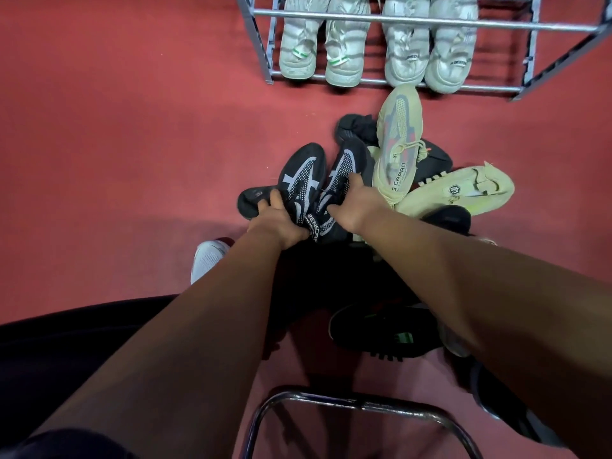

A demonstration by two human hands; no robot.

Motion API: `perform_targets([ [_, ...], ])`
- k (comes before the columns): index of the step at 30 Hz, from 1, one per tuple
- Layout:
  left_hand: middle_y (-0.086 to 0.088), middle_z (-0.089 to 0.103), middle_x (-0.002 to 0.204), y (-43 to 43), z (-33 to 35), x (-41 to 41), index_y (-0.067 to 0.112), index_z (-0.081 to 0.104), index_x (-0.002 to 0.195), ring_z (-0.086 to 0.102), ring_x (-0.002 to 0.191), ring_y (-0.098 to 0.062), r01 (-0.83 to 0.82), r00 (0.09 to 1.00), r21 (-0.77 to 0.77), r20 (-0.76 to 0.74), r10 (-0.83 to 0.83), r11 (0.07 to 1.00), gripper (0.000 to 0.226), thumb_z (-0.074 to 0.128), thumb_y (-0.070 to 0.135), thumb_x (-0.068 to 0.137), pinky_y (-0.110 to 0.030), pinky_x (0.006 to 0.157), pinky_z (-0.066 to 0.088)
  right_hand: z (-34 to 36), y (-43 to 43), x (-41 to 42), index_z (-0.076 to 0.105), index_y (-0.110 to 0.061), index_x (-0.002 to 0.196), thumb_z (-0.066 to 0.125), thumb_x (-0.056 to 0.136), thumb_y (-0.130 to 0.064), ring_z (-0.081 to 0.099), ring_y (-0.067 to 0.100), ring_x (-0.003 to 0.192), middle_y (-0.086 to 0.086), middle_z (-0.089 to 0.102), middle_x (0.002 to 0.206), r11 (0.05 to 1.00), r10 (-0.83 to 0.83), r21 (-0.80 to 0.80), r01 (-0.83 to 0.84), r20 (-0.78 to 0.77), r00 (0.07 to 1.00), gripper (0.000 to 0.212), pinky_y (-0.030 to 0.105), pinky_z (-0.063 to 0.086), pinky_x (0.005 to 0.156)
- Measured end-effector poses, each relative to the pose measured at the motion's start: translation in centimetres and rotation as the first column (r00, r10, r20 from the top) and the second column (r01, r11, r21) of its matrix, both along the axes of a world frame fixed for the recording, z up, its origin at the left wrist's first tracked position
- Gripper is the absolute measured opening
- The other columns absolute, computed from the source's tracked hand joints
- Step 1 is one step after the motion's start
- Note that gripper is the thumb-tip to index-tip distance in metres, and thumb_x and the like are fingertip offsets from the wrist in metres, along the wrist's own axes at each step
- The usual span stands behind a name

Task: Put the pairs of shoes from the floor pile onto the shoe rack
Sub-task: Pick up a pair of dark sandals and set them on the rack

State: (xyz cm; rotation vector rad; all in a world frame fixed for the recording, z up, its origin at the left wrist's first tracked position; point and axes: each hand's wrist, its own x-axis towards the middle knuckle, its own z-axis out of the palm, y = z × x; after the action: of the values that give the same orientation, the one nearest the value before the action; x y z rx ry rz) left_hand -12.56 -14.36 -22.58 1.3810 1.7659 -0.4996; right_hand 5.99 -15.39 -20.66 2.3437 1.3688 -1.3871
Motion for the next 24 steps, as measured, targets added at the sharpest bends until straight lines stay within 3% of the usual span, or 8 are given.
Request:
perform_targets([
  [3, -0.005, 0.004, 0.168, 0.0, 0.4, -0.2, 0.028, -0.020, 0.163, 0.030, 0.151, -0.038, 0.058, 0.998, -0.050, 0.015, -0.058, 0.997, 0.139, 0.084, 0.044, 0.070, -0.048, 0.122, 0.032, 0.0, -0.1, -0.3, 0.026, -0.022, 0.160, 0.064, 0.093, -0.020, 0.061, 0.039, 0.109, 0.023, 0.054, 0.134, 0.997, -0.030, 0.078, 0.031, -0.004, 1.000, 0.077, 0.035, 0.047, 0.093],
  [6, -0.008, -0.003, 0.169, -0.2, 0.5, 0.1, 0.023, -0.030, 0.159, 0.025, 0.153, -0.040, 0.104, 0.995, -0.070, -0.006, -0.105, 0.992, 0.144, 0.084, 0.044, 0.074, -0.048, 0.123, 0.029, 0.8, 0.5, -0.1, 0.027, -0.031, 0.163, 0.054, 0.094, -0.009, 0.057, 0.034, 0.087, 0.024, 0.042, 0.143, 0.979, -0.029, 0.199, 0.037, -0.042, 0.999, 0.078, 0.031, 0.046, 0.086],
  [8, -0.012, 0.004, 0.167, -0.4, 0.4, 0.3, 0.019, -0.029, 0.160, 0.029, 0.150, -0.040, 0.103, 0.994, -0.032, -0.021, -0.104, 0.994, 0.148, 0.086, 0.049, 0.071, -0.047, 0.123, 0.030, 1.1, 1.1, 0.7, 0.026, -0.034, 0.164, 0.051, 0.094, -0.005, 0.060, 0.036, 0.097, 0.024, 0.038, 0.148, 0.971, 0.022, 0.238, -0.022, 0.005, 1.000, 0.080, 0.039, 0.051, 0.093],
  [10, -0.014, 0.011, 0.163, -0.7, 0.2, 0.7, 0.016, -0.026, 0.161, 0.033, 0.146, -0.040, 0.106, 0.993, 0.011, -0.043, -0.106, 0.994, 0.151, 0.088, 0.054, 0.069, -0.046, 0.120, 0.033, 1.3, 1.7, 1.6, 0.030, -0.030, 0.163, 0.053, 0.091, -0.005, 0.053, 0.044, 0.120, 0.024, 0.039, 0.146, 0.963, 0.099, 0.232, -0.138, 0.171, 0.980, 0.079, 0.049, 0.047, 0.105],
  [14, -0.014, 0.019, 0.157, -1.3, -0.5, 1.4, 0.016, -0.021, 0.162, 0.043, 0.137, -0.037, 0.085, 0.994, 0.093, -0.081, -0.077, 0.992, 0.139, 0.082, 0.051, 0.077, -0.049, 0.110, 0.044, 1.7, 1.6, 1.0, 0.039, -0.012, 0.153, 0.054, 0.098, -0.042, 0.043, 0.045, 0.135, 0.025, 0.043, 0.148, 0.942, 0.210, 0.177, -0.286, 0.356, 0.911, 0.064, 0.052, 0.037, 0.113],
  [17, -0.010, 0.019, 0.157, -1.5, -0.7, 0.8, 0.022, -0.013, 0.165, 0.050, 0.133, -0.035, 0.053, 0.998, 0.163, -0.042, -0.046, 0.985, 0.127, 0.078, 0.046, 0.079, -0.047, 0.106, 0.049, 0.5, 0.6, -0.8, 0.013, -0.005, 0.164, 0.058, 0.089, -0.071, 0.031, 0.045, 0.149, 0.029, 0.023, 0.165, 0.924, 0.357, -0.003, -0.383, 0.371, 0.857, 0.110, 0.053, 0.029, 0.119],
  [19, -0.008, 0.021, 0.156, -1.7, -0.7, 0.3, 0.025, -0.010, 0.166, 0.048, 0.135, -0.034, 0.041, 0.999, 0.198, -0.031, -0.036, 0.979, 0.125, 0.077, 0.045, 0.078, -0.045, 0.107, 0.049, -0.7, -0.1, -1.1, -0.002, -0.004, 0.166, 0.063, 0.086, -0.072, 0.026, 0.043, 0.152, 0.029, 0.013, 0.169, 0.904, 0.399, -0.037, -0.425, 0.430, 0.810, 0.124, 0.051, 0.027, 0.120],
  [24, -0.009, 0.022, 0.154, -1.6, -0.7, 1.2, 0.023, -0.022, 0.163, 0.041, 0.135, -0.036, 0.046, 0.997, 0.150, -0.070, -0.036, 0.988, 0.137, 0.081, 0.050, 0.076, -0.047, 0.105, 0.046, -1.6, -0.2, 0.1, -0.004, 0.000, 0.166, 0.065, 0.087, -0.066, 0.033, 0.039, 0.146, 0.024, 0.028, 0.160, 0.882, 0.399, 0.025, -0.471, 0.493, 0.773, 0.124, 0.048, 0.032, 0.119],
])
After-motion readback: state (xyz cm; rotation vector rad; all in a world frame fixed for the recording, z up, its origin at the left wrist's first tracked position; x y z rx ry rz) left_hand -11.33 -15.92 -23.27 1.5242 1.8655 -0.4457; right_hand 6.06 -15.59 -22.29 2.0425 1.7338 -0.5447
